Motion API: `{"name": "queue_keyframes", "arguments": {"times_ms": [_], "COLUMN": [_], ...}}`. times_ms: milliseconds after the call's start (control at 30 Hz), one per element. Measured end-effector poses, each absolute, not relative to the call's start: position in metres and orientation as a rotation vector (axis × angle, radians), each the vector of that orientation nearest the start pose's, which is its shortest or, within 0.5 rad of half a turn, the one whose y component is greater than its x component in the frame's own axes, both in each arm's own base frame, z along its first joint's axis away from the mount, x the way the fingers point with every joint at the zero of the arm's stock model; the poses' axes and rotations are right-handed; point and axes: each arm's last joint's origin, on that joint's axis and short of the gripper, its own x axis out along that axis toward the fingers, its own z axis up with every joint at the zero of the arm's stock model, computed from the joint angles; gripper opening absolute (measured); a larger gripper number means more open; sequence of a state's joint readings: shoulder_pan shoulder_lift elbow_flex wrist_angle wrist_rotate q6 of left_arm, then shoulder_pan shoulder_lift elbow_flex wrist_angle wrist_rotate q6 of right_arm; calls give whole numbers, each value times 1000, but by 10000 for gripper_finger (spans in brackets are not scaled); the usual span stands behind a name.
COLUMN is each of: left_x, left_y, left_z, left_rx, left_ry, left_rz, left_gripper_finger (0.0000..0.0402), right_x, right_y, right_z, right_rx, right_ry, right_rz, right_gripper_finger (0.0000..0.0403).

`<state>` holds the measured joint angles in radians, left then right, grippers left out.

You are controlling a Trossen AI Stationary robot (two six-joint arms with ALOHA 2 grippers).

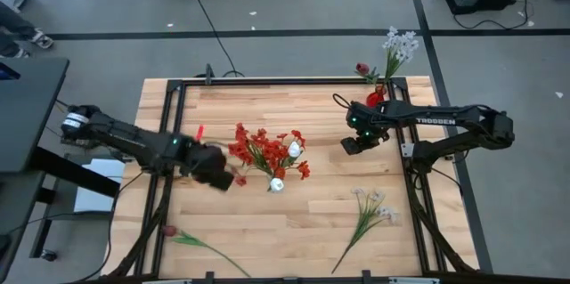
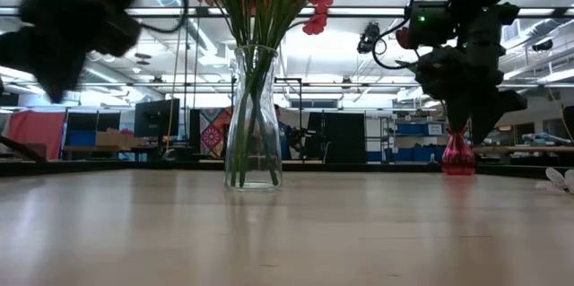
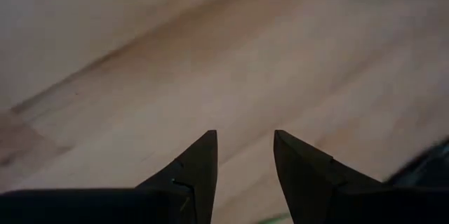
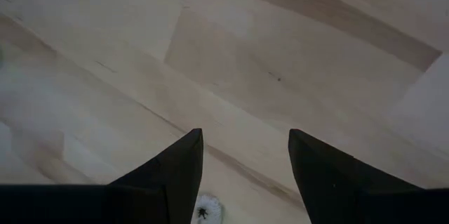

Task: Sort flowers into vase by color
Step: Put the dark red flower into the red vase

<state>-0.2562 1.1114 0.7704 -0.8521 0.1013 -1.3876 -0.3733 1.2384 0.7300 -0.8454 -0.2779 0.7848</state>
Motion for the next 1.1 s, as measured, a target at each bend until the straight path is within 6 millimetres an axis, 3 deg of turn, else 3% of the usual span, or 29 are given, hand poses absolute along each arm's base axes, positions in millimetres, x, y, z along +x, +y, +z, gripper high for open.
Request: {"name": "queue_keyframes", "arguments": {"times_ms": [233, 367, 700, 867, 1100], "left_x": [160, 149, 131, 124, 132], "left_y": [-93, -113, -161, -175, -192], "left_z": [223, 224, 214, 194, 171], "left_rx": [-633, -473, -365, -278, -232], "left_ry": [1357, 1377, 1250, 1324, 1349], "left_rz": [155, -29, -387, -397, -399], "left_gripper_finger": [144, 144, 144, 144, 144], "right_x": [194, 200, 204, 207, 210], "right_y": [-67, -69, -64, -54, -44], "right_z": [190, 192, 193, 194, 194], "right_rx": [1088, 1098, 1110, 1095, 1082], "right_ry": [1180, 1117, 1102, 1118, 1126], "right_rz": [-564, -543, -515, -494, -506], "right_gripper_finger": [217, 217, 217, 217, 217]}}
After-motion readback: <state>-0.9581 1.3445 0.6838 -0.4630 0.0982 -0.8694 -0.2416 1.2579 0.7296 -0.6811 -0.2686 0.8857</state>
